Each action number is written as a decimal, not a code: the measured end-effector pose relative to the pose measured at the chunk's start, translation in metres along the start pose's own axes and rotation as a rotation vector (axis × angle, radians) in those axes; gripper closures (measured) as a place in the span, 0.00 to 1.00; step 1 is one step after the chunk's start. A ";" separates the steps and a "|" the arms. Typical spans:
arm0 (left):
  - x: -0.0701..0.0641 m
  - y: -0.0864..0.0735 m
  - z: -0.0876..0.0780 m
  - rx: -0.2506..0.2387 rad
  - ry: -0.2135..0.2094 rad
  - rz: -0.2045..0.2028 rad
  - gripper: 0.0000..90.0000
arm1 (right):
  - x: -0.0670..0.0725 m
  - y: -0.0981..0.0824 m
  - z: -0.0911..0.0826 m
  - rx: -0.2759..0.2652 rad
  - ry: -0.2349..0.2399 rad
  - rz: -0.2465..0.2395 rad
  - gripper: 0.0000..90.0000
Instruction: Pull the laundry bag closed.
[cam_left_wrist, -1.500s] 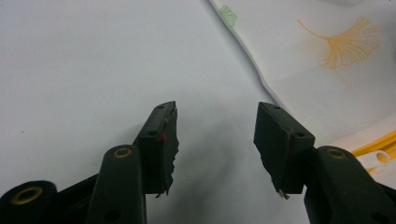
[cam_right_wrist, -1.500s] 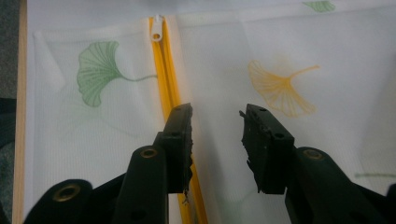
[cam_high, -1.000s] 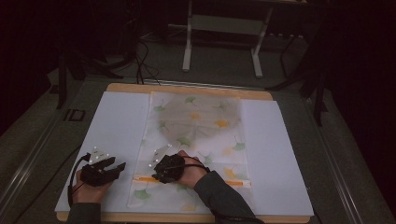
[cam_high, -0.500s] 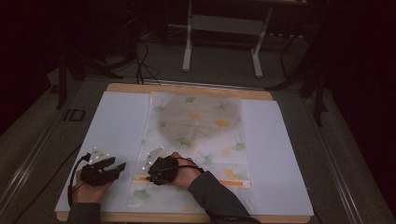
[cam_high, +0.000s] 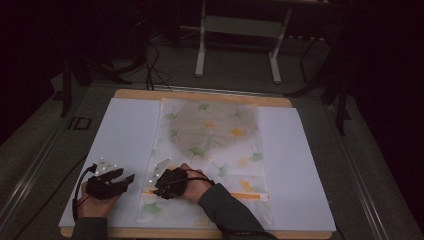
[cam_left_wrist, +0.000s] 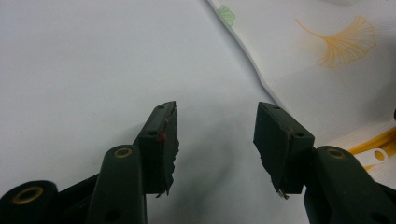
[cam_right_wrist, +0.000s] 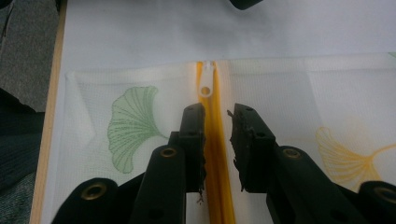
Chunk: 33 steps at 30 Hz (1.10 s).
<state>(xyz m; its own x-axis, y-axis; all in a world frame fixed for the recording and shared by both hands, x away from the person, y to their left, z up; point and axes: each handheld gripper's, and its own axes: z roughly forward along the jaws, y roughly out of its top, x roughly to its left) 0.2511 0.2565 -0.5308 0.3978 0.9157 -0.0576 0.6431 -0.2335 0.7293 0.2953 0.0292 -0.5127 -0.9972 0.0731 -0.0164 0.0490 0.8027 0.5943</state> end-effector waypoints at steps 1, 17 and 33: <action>0.000 0.000 0.000 0.000 0.000 0.000 0.55 | 0.000 0.000 0.000 0.000 0.000 0.000 0.83; 0.000 0.000 -0.001 -0.003 0.001 0.002 0.55 | 0.003 0.002 0.009 -0.024 0.023 -0.003 0.82; 0.000 0.000 -0.002 -0.005 0.000 0.003 0.55 | 0.000 0.008 0.020 -0.025 0.031 0.007 0.87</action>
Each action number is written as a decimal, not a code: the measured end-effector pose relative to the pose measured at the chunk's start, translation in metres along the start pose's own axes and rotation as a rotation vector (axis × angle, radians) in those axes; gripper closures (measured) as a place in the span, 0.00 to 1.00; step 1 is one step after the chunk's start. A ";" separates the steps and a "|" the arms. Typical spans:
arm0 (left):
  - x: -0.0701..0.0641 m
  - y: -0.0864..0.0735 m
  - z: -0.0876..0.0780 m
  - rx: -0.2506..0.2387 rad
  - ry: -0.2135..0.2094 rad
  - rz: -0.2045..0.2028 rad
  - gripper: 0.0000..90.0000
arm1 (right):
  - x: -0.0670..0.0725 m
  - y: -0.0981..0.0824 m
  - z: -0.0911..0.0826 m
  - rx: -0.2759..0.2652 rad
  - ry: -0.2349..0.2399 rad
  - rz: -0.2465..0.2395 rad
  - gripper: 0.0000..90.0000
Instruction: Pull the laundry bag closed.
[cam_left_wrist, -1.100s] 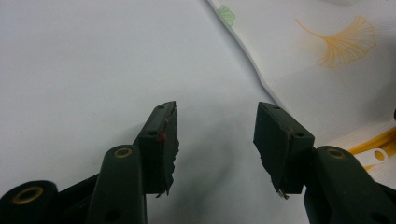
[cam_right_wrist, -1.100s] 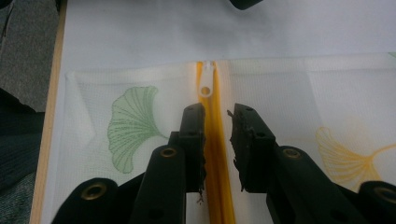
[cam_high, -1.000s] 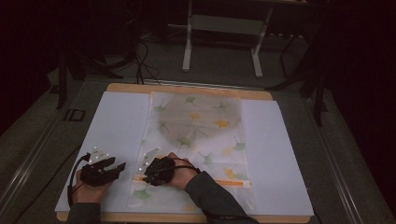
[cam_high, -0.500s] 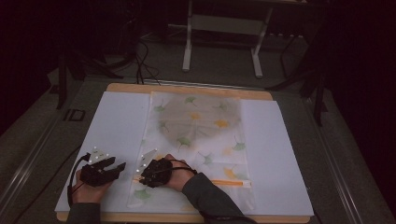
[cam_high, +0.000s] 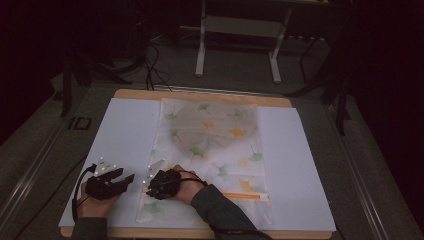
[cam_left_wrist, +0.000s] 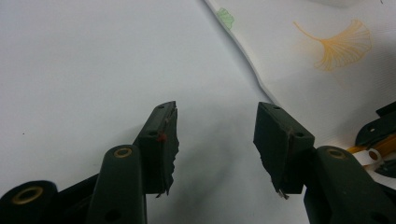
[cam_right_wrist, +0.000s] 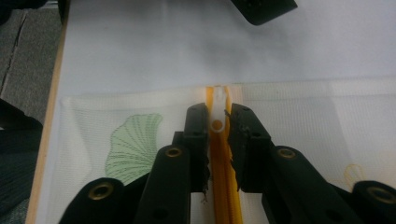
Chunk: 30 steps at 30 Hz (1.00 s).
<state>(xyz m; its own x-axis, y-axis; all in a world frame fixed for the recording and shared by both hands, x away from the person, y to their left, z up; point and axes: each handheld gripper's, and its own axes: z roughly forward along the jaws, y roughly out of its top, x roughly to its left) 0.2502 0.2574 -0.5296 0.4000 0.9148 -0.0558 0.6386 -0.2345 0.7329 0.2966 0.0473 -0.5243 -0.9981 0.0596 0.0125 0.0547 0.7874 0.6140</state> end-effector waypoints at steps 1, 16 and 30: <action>0.000 0.000 0.000 0.000 0.000 0.000 0.55 | -0.001 0.000 0.001 0.000 0.000 0.001 0.88; 0.000 0.000 0.000 -0.005 -0.002 -0.006 0.55 | -0.003 0.000 0.006 -0.004 0.006 0.008 0.91; -0.001 0.000 -0.001 -0.005 -0.019 -0.004 0.55 | -0.001 0.003 0.004 0.012 0.002 -0.009 0.93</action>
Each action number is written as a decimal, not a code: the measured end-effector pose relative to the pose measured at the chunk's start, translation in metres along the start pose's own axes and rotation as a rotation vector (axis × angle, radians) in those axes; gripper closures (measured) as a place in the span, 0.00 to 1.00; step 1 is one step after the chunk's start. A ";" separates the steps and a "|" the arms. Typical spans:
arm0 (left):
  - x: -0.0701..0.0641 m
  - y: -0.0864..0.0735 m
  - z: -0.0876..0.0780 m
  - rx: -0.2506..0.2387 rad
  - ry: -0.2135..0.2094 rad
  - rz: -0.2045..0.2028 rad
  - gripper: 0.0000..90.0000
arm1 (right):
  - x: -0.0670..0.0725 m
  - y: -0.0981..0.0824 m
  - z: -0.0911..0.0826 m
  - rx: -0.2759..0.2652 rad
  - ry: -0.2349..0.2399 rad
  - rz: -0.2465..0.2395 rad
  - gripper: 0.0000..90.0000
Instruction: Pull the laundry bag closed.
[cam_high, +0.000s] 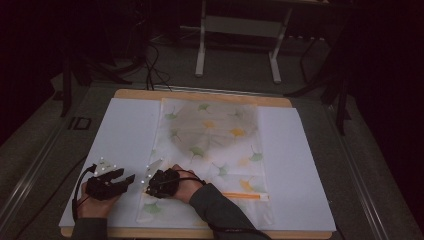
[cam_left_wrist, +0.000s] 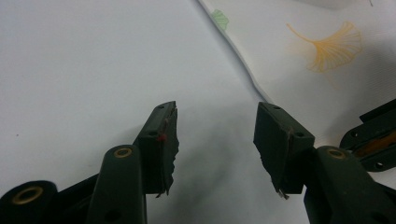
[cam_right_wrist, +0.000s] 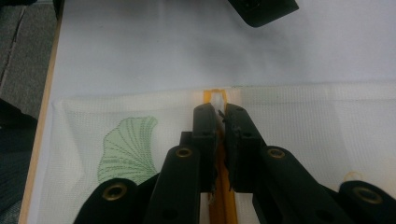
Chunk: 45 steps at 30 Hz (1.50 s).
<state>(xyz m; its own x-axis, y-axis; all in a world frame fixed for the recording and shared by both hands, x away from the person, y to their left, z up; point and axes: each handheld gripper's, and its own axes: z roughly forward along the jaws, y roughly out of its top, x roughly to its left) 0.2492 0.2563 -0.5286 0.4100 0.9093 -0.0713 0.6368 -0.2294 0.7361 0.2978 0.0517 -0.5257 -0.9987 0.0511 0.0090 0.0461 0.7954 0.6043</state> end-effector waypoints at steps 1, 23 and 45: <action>-0.001 0.000 -0.001 0.000 -0.005 0.001 0.55 | 0.000 0.000 0.000 0.000 -0.001 -0.003 0.93; -0.007 -0.002 -0.014 0.002 -0.088 -0.024 0.56 | 0.001 -0.001 -0.011 0.001 -0.015 -0.023 0.93; -0.029 -0.003 -0.017 0.079 -0.262 -0.033 0.56 | 0.001 -0.002 -0.016 0.011 -0.026 -0.032 0.93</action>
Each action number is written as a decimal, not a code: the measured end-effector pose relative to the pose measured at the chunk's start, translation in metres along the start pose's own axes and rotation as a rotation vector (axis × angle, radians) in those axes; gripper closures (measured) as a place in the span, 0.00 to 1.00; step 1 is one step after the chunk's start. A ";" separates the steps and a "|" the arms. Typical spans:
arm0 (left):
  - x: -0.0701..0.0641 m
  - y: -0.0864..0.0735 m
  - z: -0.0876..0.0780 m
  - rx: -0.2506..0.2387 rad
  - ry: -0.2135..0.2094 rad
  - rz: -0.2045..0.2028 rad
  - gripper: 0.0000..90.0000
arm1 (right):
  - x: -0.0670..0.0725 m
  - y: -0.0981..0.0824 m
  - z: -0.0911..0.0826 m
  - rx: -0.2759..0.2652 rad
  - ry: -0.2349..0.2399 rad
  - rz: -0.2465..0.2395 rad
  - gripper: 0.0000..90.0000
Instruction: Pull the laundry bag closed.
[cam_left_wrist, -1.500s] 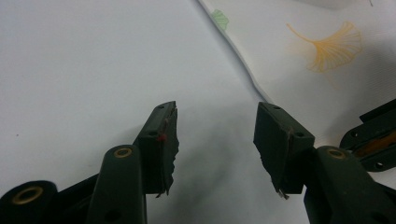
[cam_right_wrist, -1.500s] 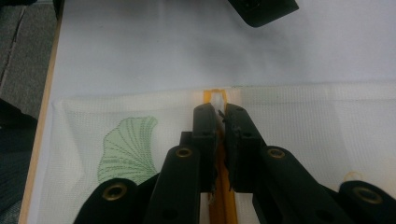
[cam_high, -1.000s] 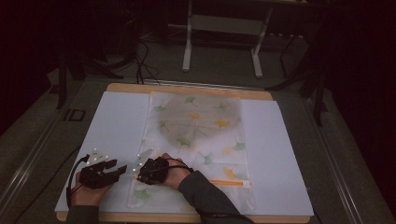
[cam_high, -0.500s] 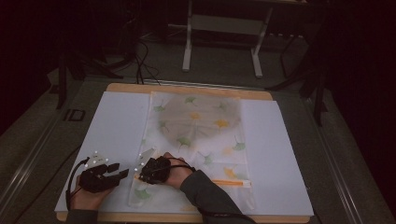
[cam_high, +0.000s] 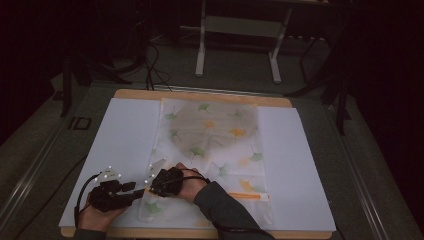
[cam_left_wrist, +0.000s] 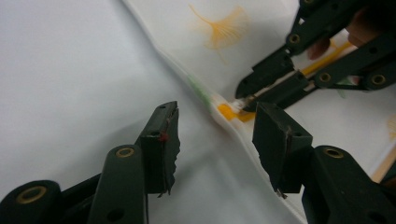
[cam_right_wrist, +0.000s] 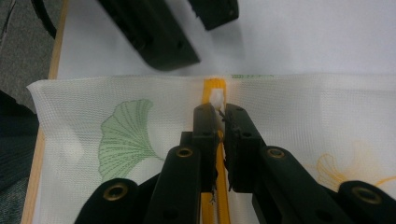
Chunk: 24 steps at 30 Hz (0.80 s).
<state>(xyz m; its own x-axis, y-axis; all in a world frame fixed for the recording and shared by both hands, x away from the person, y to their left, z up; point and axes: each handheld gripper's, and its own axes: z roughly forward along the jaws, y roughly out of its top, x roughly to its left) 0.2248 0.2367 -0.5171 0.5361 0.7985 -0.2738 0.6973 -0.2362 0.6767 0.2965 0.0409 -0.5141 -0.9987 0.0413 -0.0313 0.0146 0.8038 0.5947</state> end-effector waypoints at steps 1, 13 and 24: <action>0.000 0.000 0.001 0.003 -0.004 -0.004 0.56 | 0.000 0.000 0.000 0.001 -0.001 -0.001 0.93; -0.002 0.001 0.012 0.064 -0.066 -0.021 0.60 | 0.002 0.003 -0.004 0.012 -0.019 -0.020 0.93; 0.003 0.005 0.023 0.109 -0.136 -0.043 0.67 | 0.003 0.007 -0.008 0.017 -0.021 -0.038 0.93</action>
<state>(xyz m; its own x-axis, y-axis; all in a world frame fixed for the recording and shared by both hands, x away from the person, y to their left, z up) 0.2408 0.2254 -0.5307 0.5590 0.7288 -0.3955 0.7644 -0.2681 0.5863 0.2935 0.0420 -0.5035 -0.9973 0.0230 -0.0703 -0.0220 0.8147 0.5794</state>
